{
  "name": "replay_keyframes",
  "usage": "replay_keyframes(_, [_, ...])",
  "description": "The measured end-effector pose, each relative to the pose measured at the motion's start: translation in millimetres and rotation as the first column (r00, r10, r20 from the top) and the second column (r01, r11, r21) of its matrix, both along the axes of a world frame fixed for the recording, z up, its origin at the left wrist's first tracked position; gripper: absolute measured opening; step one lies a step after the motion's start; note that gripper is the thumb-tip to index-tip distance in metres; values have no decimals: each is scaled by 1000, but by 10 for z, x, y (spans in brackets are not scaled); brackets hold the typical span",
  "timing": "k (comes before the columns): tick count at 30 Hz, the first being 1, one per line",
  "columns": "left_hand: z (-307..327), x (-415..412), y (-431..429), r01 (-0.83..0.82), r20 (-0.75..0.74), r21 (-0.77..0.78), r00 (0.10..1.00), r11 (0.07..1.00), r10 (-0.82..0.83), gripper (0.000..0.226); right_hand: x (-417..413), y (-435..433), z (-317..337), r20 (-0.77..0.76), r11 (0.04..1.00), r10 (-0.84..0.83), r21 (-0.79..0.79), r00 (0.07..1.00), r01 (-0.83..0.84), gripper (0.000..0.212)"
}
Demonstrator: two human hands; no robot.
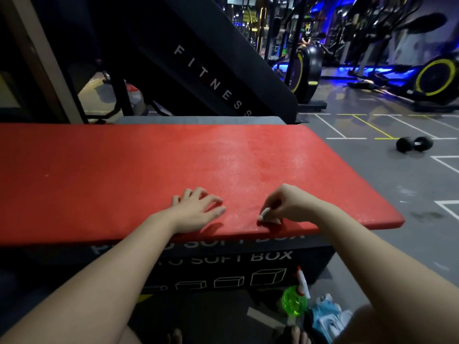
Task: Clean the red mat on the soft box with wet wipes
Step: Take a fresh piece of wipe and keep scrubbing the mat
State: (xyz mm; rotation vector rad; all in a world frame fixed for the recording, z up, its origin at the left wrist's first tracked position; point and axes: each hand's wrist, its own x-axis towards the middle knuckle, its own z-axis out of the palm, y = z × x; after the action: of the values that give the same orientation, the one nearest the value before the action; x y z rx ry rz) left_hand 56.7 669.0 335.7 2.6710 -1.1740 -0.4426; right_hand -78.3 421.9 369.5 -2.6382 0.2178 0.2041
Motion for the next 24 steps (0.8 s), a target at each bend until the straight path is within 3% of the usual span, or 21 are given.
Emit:
replay_keyframes(2, [-12, 51, -58, -20, 56, -22, 998, 1000, 22, 38, 169, -46, -73, 91, 998, -60, -3, 994, 61, 4])
replay_keyframes(7, [-81, 154, -188, -48, 123, -81, 991, 996, 58, 21, 574, -93, -248, 367, 972, -199, -41, 909, 229, 12])
replay_keyframes(8, [-95, 190, -219, -46, 145, -87, 988, 995, 58, 20, 610, -124, -240, 358, 966, -230, -29, 905, 257, 12])
replay_keyframes(10, [-107, 278, -267, -39, 173, -84, 983, 996, 53, 22, 601, -205, -137, 202, 972, -235, 45, 951, 230, 14])
replay_keyframes(12, [-107, 397, -308, -31, 169, -84, 985, 996, 45, 23, 520, -247, 11, -33, 990, -75, 120, 997, 78, 14])
replay_keyframes(14, [-119, 513, -344, 0, 148, -90, 989, 996, 14, 22, 519, -229, 69, -102, 994, 49, 102, 994, -39, 9])
replay_keyframes(16, [-155, 602, -377, 22, 125, -132, 992, 991, -6, 22, 704, -223, 2, -12, 999, 43, 17, 999, -43, 8])
replay_keyframes(19, [-197, 671, -476, 51, 182, -210, 983, 976, -12, 21, 1136, -281, -212, 224, 988, -81, -113, 971, 108, 13])
replay_keyframes(21, [-219, 723, -541, 55, 260, -254, 965, 966, 13, 19, 1359, -347, -339, 343, 975, -154, -99, 927, 198, 11])
replay_keyframes(24, [-251, 912, -562, 37, 341, -262, 938, 964, 57, 24, 1437, -445, -376, 370, 972, -197, -46, 908, 229, 12])
